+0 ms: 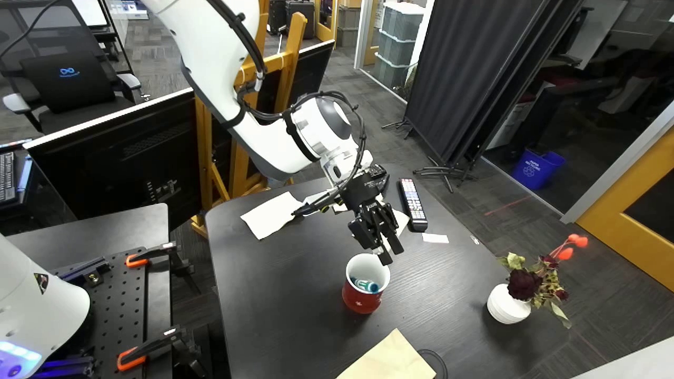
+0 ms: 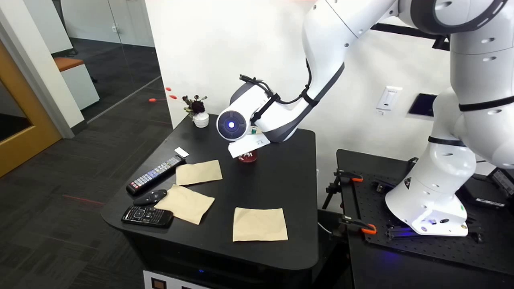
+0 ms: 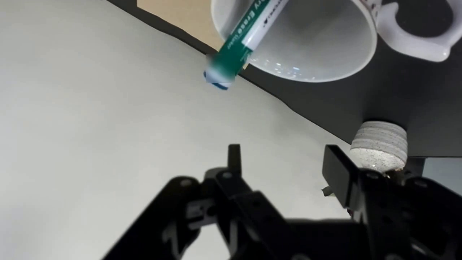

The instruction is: Pick the marker and put it in the cup

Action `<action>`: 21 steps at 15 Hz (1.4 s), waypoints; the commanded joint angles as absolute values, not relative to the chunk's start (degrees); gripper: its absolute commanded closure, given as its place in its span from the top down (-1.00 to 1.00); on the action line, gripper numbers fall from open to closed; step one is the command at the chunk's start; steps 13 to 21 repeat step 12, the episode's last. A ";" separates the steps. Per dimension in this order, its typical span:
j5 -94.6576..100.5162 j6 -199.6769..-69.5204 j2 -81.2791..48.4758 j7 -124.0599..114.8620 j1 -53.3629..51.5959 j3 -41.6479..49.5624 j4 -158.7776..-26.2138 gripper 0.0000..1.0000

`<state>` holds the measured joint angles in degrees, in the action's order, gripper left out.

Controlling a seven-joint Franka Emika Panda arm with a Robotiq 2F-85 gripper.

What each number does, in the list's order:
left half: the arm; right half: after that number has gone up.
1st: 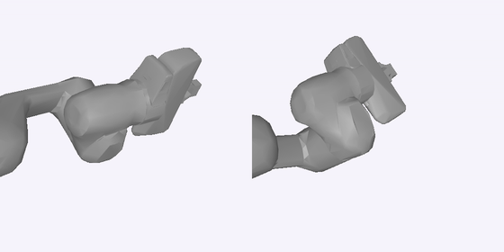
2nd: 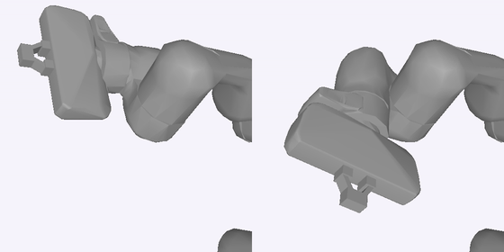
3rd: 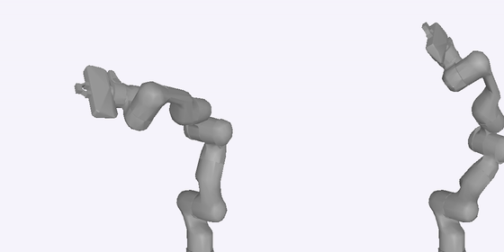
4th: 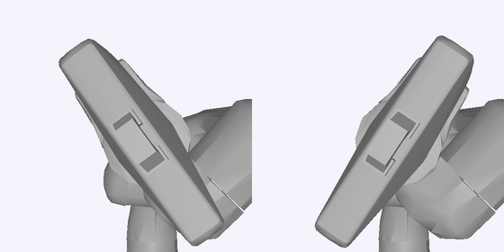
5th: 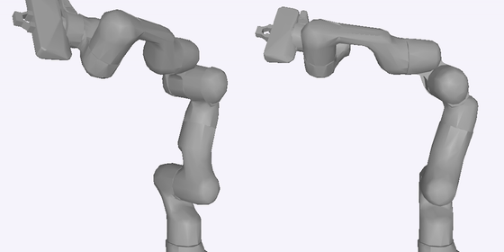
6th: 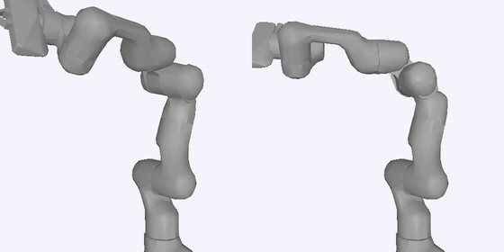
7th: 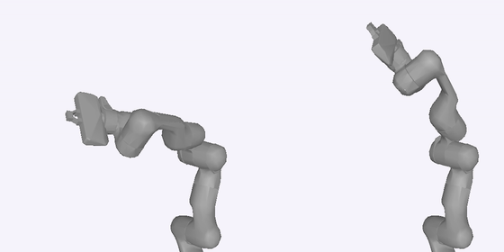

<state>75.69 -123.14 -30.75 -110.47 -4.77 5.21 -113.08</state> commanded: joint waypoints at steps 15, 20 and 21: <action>76.15 -122.45 -30.69 -110.53 -3.36 3.59 -112.99 1.00; 76.15 -122.45 -30.69 -110.53 -3.36 3.59 -112.99 1.00; 76.15 -122.45 -30.69 -110.53 -3.36 3.59 -112.99 1.00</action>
